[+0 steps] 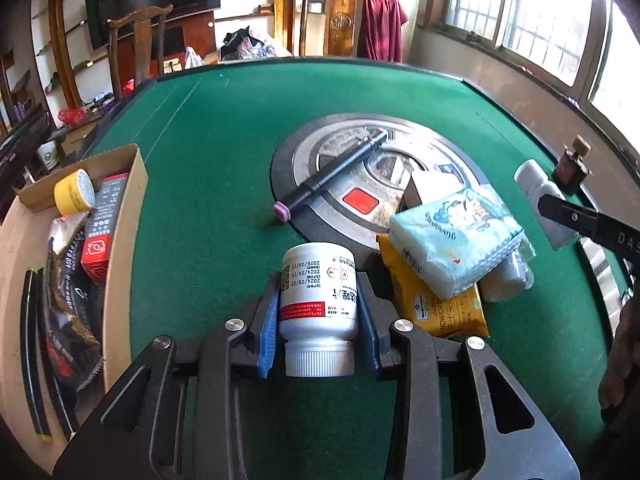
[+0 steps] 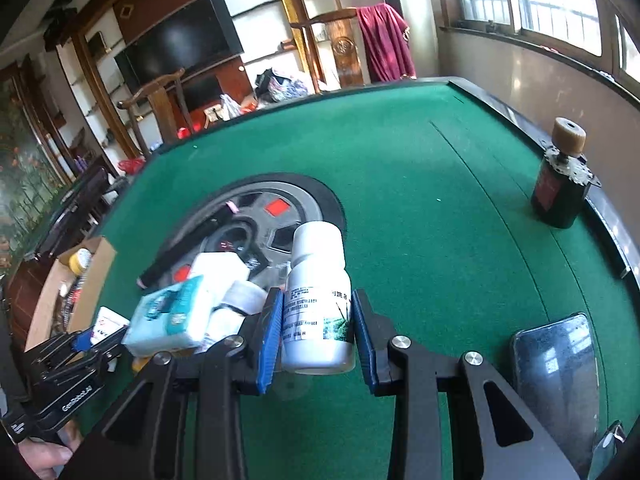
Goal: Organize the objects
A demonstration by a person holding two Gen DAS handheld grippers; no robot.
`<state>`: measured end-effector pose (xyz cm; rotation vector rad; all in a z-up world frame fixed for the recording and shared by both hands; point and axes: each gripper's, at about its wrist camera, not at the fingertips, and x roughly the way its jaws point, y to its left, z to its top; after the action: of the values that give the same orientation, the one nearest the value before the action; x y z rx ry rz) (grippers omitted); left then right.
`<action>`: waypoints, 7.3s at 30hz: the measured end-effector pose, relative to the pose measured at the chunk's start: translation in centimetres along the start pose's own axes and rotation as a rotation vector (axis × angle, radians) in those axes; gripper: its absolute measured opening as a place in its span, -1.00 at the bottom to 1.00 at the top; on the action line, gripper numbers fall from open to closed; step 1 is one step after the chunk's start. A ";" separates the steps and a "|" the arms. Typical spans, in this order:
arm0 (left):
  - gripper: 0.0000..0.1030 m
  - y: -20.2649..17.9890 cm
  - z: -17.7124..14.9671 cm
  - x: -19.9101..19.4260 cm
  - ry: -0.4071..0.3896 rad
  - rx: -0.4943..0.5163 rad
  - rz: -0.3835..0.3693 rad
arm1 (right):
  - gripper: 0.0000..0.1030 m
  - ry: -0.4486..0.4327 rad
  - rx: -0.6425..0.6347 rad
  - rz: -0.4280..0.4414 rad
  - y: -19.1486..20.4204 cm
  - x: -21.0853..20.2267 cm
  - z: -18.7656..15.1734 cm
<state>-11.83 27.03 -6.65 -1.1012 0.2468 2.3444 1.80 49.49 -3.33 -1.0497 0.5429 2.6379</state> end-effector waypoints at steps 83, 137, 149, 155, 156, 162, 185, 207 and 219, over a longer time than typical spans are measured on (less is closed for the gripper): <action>-0.34 23.8 -4.6 -11.4 -0.175 -0.367 0.254 | -0.35 0.091 -0.488 0.405 32.4 0.9 -10.2; -0.33 26.2 -5.4 -7.6 -0.003 -0.431 0.241 | -0.33 0.081 -0.515 0.402 34.7 2.1 -11.8; -0.32 26.5 -5.0 -8.8 -0.086 -0.496 0.098 | -0.33 0.076 -0.427 0.420 32.0 0.9 -10.1; -0.32 24.3 -4.2 -10.2 -0.202 -0.418 0.009 | -0.33 0.049 -0.361 0.427 29.5 0.2 -8.4; -0.32 24.1 -4.1 -10.2 -0.201 -0.413 0.012 | -0.33 0.039 -0.348 0.424 28.9 0.0 -8.0; -0.32 20.4 -4.8 -11.0 -0.183 -0.355 0.018 | -0.33 -0.014 -0.281 0.383 24.6 -1.0 -5.9; -0.30 5.3 -4.9 -13.1 -0.022 -0.135 -0.018 | -0.14 -0.156 0.024 0.167 4.0 -4.2 0.4; 0.09 -8.8 4.2 -1.3 0.107 0.539 -0.164 | 0.03 -0.103 0.235 0.221 -2.1 -4.2 1.0; 0.24 -9.8 6.6 4.7 0.263 0.742 -0.187 | 0.03 -0.070 0.245 0.223 -2.1 -3.4 0.8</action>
<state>-13.41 39.55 -5.28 -0.9800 0.9714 1.6954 4.44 51.41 -0.93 -0.8644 0.9899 2.6917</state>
